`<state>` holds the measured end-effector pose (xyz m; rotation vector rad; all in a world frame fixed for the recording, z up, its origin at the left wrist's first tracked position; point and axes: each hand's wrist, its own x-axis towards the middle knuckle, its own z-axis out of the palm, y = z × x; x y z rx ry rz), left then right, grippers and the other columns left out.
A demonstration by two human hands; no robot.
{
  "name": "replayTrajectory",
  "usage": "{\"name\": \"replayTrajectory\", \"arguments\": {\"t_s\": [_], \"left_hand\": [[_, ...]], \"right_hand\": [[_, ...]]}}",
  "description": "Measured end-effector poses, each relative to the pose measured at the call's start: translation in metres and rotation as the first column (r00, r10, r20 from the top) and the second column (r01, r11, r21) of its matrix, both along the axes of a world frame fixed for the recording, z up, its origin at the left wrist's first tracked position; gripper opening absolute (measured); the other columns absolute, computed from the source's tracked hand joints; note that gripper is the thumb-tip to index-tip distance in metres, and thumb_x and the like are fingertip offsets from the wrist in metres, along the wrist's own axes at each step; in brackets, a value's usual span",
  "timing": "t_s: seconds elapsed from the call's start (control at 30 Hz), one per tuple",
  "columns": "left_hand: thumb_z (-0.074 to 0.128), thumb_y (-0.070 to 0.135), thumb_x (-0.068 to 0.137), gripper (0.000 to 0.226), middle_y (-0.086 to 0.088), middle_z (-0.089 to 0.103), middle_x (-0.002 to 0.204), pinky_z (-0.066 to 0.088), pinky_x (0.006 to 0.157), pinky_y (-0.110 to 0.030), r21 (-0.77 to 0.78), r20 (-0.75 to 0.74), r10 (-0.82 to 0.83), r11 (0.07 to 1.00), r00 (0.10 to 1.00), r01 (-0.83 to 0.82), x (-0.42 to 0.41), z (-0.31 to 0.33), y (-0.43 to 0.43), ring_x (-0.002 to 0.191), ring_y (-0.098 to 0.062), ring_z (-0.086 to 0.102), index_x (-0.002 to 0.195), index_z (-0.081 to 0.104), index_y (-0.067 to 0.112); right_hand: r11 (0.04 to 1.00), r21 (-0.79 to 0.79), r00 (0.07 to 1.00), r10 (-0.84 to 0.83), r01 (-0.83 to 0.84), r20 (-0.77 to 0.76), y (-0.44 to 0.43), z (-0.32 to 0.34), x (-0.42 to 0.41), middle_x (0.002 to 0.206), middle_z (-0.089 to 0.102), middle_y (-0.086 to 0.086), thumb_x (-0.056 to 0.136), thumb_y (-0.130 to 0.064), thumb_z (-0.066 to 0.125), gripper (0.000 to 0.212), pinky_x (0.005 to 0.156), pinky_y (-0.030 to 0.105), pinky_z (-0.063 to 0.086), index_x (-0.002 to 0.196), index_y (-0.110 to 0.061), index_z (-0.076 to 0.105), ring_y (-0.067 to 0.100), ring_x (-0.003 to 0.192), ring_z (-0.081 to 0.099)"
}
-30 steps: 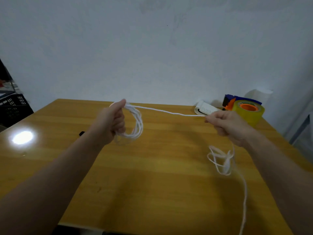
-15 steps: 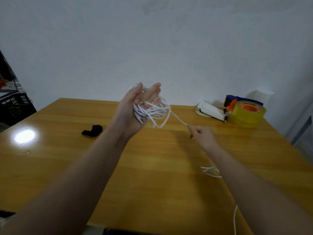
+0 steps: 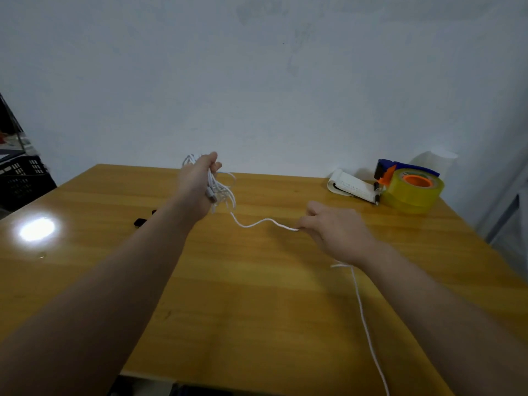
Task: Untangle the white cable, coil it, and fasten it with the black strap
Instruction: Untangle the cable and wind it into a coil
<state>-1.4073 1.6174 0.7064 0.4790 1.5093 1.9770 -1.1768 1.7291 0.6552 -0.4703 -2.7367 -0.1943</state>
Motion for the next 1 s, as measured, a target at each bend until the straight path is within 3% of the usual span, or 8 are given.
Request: {"name": "replayTrajectory", "arguments": {"t_s": [0.1, 0.27, 0.33, 0.43, 0.63, 0.83, 0.9, 1.0], "left_hand": [[0.051, 0.022, 0.097, 0.025, -0.006, 0.058, 0.098, 0.043, 0.067, -0.032, -0.006, -0.029, -0.024, 1.0, 0.999, 0.024, 0.007, -0.001, 0.006, 0.091, -0.018, 0.055, 0.074, 0.048, 0.012], [0.051, 0.027, 0.097, 0.027, -0.014, 0.067, 0.116, 0.048, 0.08, -0.043, -0.146, -0.13, -0.204, 0.972, 0.97, 0.184, 0.028, -0.003, 0.008, 0.111, -0.028, 0.058, 0.077, 0.051, 0.01], [0.051, 0.028, 0.097, 0.034, -0.017, 0.072, 0.1, 0.05, 0.079, -0.043, -0.17, -0.163, -0.299, 0.947, 0.94, 0.271, 0.039, -0.003, 0.006, 0.092, -0.032, 0.066, 0.068, 0.049, 0.011], [0.05, 0.033, 0.097, 0.044, -0.01, 0.067, 0.063, 0.045, 0.06, -0.031, -0.179, -0.218, -0.394, 0.916, 0.893, 0.36, 0.056, -0.002, 0.002, 0.056, -0.02, 0.061, 0.061, 0.048, 0.008], [0.043, 0.049, 0.097, 0.055, -0.014, 0.065, 0.058, 0.05, 0.06, -0.033, -0.238, -0.222, -0.55, 0.832, 0.805, 0.502, 0.083, 0.003, 0.001, 0.052, -0.024, 0.063, 0.069, 0.059, 0.004], [0.04, 0.054, 0.094, 0.054, -0.001, 0.039, 0.038, 0.048, 0.091, -0.054, -0.145, -0.063, -0.599, 0.797, 0.798, 0.587, 0.094, -0.005, -0.001, 0.035, -0.018, 0.044, 0.06, 0.041, 0.012], [0.036, 0.058, 0.093, 0.055, 0.004, 0.027, 0.036, 0.059, 0.073, -0.041, -0.117, 0.008, -0.673, 0.733, 0.739, 0.67, 0.096, -0.001, -0.004, 0.031, -0.014, 0.03, 0.06, 0.037, 0.013], [0.036, 0.06, 0.088, 0.056, 0.007, 0.022, 0.033, 0.042, 0.043, -0.021, -0.061, 0.091, -0.803, 0.585, 0.589, 0.808, 0.098, 0.007, -0.008, 0.025, -0.007, 0.022, 0.052, 0.035, 0.017]], "right_hand": [[0.98, 0.094, 0.984, 0.178, -0.177, 0.006, -0.004, 0.016, -0.011, 0.076, 0.042, -0.005, 0.087, -0.02, 0.059, 0.015, 0.06, 0.03, 0.025, 0.091, -0.028, 0.072, 0.024, 0.069, 0.05], [0.944, -0.046, 0.937, 0.317, -0.326, -0.147, -0.006, 0.046, -0.021, 0.079, 0.042, -0.006, 0.088, -0.034, 0.049, 0.024, 0.071, 0.031, 0.026, 0.09, -0.029, 0.073, 0.013, 0.077, 0.036], [0.932, -0.097, 0.924, 0.327, -0.35, -0.196, -0.008, 0.055, -0.02, 0.081, 0.04, -0.008, 0.089, -0.041, 0.042, 0.032, 0.073, 0.03, 0.027, 0.093, -0.03, 0.072, 0.012, 0.079, 0.035], [0.906, -0.195, 0.91, 0.319, -0.375, -0.266, -0.007, 0.062, -0.021, 0.081, 0.039, -0.008, 0.089, -0.042, 0.043, 0.03, 0.075, 0.028, 0.027, 0.095, -0.032, 0.071, 0.01, 0.078, 0.034], [0.822, -0.385, 0.87, 0.244, -0.42, -0.428, -0.008, 0.061, -0.023, 0.078, 0.04, -0.013, 0.089, -0.025, 0.051, 0.019, 0.078, 0.014, 0.03, 0.094, -0.04, 0.061, -0.001, 0.081, 0.038], [0.808, -0.453, 0.807, 0.047, -0.377, -0.589, 0.003, 0.06, -0.018, 0.075, 0.055, -0.002, 0.089, -0.019, 0.058, 0.01, 0.069, 0.017, 0.036, 0.087, -0.021, 0.068, 0.003, 0.072, 0.049], [0.796, -0.522, 0.784, -0.1, -0.306, -0.612, 0.011, 0.055, -0.016, 0.063, 0.055, -0.005, 0.086, -0.022, 0.066, 0.014, 0.059, 0.023, 0.036, 0.076, -0.012, 0.066, 0.005, 0.059, 0.047], [0.807, -0.574, 0.828, -0.226, -0.135, -0.513, 0.013, 0.045, -0.01, 0.048, 0.045, -0.011, 0.085, -0.048, 0.058, 0.041, 0.053, 0.025, 0.032, 0.073, -0.01, 0.066, 0.002, 0.048, 0.041]]}}
